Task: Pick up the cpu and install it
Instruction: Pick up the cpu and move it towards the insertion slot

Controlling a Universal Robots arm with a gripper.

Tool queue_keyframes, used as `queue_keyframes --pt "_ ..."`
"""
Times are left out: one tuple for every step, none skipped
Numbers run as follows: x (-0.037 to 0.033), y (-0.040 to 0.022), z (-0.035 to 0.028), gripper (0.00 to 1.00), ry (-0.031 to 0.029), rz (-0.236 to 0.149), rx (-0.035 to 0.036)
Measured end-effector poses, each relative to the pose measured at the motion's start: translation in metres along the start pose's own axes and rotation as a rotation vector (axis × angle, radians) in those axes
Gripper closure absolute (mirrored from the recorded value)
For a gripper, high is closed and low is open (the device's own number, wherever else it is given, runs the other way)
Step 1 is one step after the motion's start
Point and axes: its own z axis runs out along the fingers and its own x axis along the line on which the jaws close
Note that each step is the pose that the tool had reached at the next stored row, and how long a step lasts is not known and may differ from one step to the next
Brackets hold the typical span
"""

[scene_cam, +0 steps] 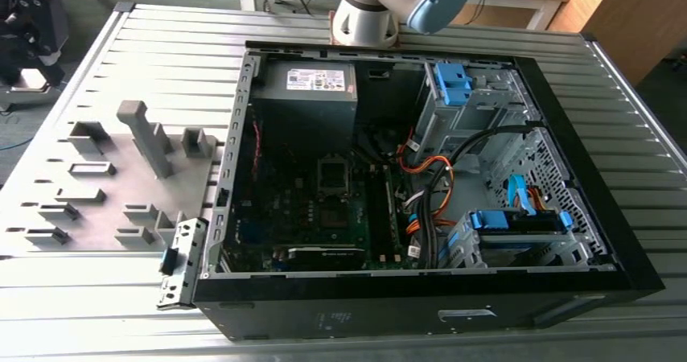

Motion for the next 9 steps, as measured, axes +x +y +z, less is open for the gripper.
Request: queue_keyframes --pt "-0.001 0.0 0.0 0.53 0.0 0.0 0.0" --pt "-0.0019 -0.0001 0.0001 0.53 0.0 0.0 0.0" --pt "-0.003 -0.0001 0.0001 0.53 -0.0001 0.0 0.0" --pt "-0.0041 -0.0001 0.0001 0.53 0.0 0.0 0.0" --pt "-0.0052 -0.0001 0.0002 0.53 -0.0001 0.0 0.0" --pt "-0.0063 -0.0001 0.0002 0.53 0.0 0.0 0.0" --pt "-0.0075 -0.0002 0.0002 0.53 0.0 0.0 0.0" --pt "-0.0087 -0.0002 0.0003 0.53 0.0 0.0 0.0" --pt "-0.01 -0.0002 0.0002 0.53 0.0001 0.0 0.0"
